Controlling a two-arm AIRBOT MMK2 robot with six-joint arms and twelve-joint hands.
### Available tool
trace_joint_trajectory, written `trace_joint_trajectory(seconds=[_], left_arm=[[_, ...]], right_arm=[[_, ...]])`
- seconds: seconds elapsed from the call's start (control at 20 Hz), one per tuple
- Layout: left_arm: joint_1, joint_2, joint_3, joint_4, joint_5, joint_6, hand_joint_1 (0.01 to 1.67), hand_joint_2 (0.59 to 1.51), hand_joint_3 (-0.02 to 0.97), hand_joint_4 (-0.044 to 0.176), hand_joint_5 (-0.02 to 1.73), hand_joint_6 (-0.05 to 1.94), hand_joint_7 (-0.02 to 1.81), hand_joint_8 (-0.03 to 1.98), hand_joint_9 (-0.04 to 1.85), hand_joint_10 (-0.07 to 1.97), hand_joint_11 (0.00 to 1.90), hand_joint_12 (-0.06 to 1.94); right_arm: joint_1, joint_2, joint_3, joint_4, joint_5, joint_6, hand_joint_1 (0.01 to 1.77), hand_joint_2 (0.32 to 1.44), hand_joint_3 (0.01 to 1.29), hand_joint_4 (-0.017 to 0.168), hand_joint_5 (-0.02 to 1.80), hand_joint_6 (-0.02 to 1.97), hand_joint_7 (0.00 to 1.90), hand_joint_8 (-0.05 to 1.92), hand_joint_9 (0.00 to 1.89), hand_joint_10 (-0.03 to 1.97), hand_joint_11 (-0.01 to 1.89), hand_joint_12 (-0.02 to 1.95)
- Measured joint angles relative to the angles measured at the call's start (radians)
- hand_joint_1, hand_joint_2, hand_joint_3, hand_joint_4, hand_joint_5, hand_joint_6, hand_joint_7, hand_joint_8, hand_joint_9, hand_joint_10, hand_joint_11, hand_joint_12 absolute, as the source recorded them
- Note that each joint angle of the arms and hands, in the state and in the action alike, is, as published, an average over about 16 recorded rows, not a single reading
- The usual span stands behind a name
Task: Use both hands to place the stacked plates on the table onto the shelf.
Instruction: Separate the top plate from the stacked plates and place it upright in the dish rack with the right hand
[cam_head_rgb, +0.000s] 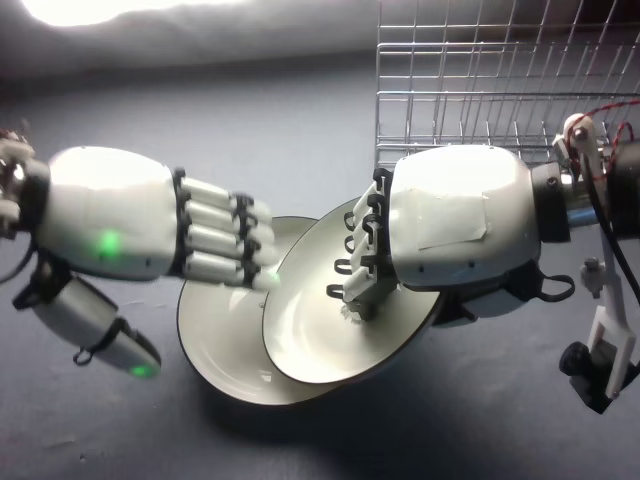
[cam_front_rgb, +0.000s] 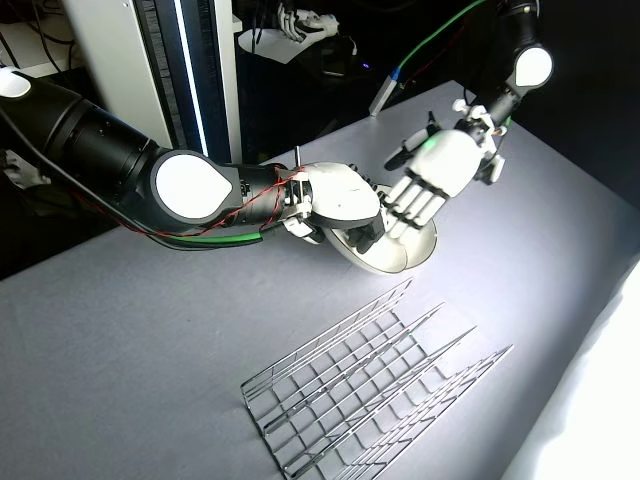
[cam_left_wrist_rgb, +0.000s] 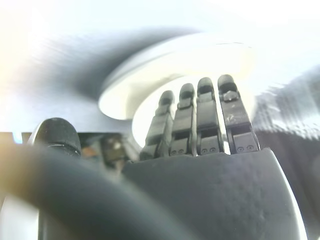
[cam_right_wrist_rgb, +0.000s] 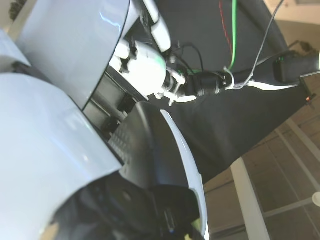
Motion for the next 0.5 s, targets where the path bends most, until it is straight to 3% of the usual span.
trace_joint_trajectory(seconds=[0.2, 0.5], left_arm=[[-0.033, 0.061, -0.022, -0.011, 0.020, -0.001, 0.02, 1.182, 0.019, 0.002, 0.00, 0.01, 0.02, 0.02, 0.02, 0.01, 0.02, 0.01], [-0.065, 0.153, -0.052, -0.019, 0.056, 0.006, 0.02, 1.181, 0.018, 0.001, 0.01, 0.01, 0.01, 0.02, 0.02, 0.01, 0.02, 0.01]], right_arm=[[0.029, 0.011, -0.019, 0.018, -0.014, 0.003, 1.26, 0.97, 0.01, -0.007, 0.84, 0.61, 0.99, 0.40, 0.97, 0.96, 0.84, 1.07], [0.070, 0.036, -0.054, 0.092, -0.039, 0.008, 1.28, 0.97, 0.01, -0.004, 0.90, 0.72, 1.04, 0.47, 1.02, 0.95, 0.85, 1.05]])
